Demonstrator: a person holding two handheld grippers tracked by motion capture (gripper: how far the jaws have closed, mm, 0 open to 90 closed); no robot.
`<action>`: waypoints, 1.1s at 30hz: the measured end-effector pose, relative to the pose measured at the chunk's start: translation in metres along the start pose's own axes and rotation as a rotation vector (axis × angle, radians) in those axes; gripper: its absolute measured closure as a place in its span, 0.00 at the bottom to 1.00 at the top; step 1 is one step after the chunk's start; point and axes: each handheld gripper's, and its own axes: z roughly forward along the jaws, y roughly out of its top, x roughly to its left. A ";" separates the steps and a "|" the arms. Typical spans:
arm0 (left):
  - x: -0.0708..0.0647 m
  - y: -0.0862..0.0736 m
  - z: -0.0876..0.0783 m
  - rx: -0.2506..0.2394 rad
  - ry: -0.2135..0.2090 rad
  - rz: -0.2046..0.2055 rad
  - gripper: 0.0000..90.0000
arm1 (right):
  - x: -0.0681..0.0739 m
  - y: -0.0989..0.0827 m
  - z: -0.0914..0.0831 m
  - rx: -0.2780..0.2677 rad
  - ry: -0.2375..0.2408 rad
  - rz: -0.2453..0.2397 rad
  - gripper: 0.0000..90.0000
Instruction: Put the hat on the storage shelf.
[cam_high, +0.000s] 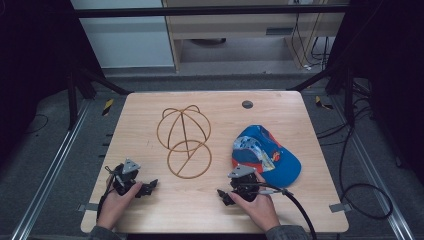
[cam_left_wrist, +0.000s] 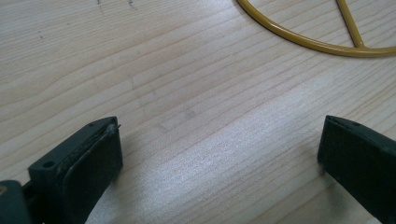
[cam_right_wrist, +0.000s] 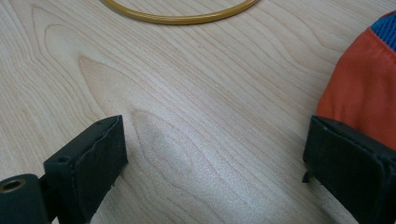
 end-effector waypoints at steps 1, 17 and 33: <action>0.000 0.000 0.000 0.001 0.000 -0.002 0.00 | 0.000 0.000 0.000 0.000 0.000 0.000 0.07; 0.000 0.000 0.000 0.000 0.000 0.000 0.00 | 0.007 0.007 -0.019 0.073 -0.048 -0.075 0.11; 0.000 0.000 0.000 0.000 0.000 0.000 0.00 | -0.039 0.004 -0.081 0.164 -0.094 -0.062 0.10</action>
